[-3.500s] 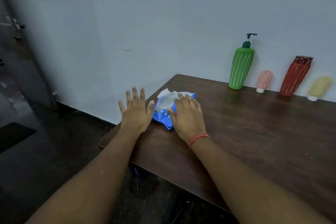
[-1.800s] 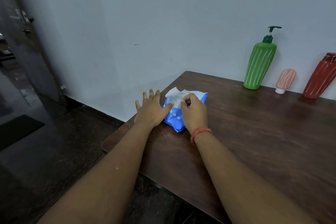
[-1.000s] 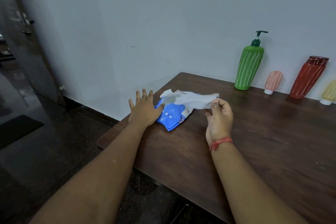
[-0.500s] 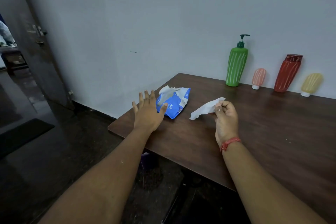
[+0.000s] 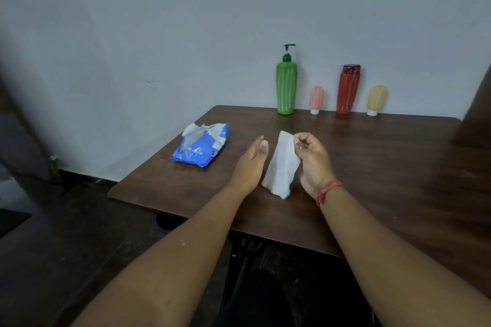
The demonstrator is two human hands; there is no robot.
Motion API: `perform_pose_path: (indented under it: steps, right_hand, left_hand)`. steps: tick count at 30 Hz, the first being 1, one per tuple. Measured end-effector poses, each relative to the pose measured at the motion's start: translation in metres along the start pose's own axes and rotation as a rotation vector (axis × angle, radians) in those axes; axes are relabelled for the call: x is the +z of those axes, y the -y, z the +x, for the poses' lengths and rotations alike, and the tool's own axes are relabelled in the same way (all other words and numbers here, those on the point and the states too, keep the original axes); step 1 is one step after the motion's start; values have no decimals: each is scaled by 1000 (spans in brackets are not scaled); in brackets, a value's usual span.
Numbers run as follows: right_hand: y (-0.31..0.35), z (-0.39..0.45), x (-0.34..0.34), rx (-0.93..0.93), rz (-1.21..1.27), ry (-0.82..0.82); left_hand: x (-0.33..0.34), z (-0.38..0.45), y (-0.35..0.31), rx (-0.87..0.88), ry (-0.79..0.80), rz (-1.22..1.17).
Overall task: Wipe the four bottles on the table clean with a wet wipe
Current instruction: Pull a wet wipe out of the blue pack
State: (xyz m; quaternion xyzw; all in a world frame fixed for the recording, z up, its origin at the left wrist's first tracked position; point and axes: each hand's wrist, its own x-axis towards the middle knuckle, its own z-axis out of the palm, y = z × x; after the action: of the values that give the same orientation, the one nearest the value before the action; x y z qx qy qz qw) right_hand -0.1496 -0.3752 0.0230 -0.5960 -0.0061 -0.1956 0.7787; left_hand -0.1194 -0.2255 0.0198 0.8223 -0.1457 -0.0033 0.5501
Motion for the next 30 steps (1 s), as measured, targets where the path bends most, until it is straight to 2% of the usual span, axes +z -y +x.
perform_pose_path:
  steps: [4,8,11,14,17,19,22,26,30]
  right_hand:
    - [12,16,-40,51,34,-27]
    - [7,40,-71,73,36,-112]
    - [2,63,-83,66,8,-192]
    - [1,84,-94,104,82,-208]
    - [-1,96,-99,214,146,-135]
    - [-4,98,-98,225,129,-69]
    - [-6,100,-98,212,136,-48]
    - [-5,103,-98,168,226,-135]
    - [-8,103,-100,68,74,-207]
  left_hand:
    - [41,20,-11,-42,132,-213]
    - [69,44,-15,-23,200,-204]
    - [78,63,-17,-63,172,-316]
    - [82,81,-16,-118,129,-538]
    - [86,100,-15,-110,62,-636]
    - [90,112,-14,-84,47,-673]
    - [94,127,-13,-77,37,-740]
    - [94,131,-12,-117,-7,-869]
    - [96,131,-11,-127,-48,-883]
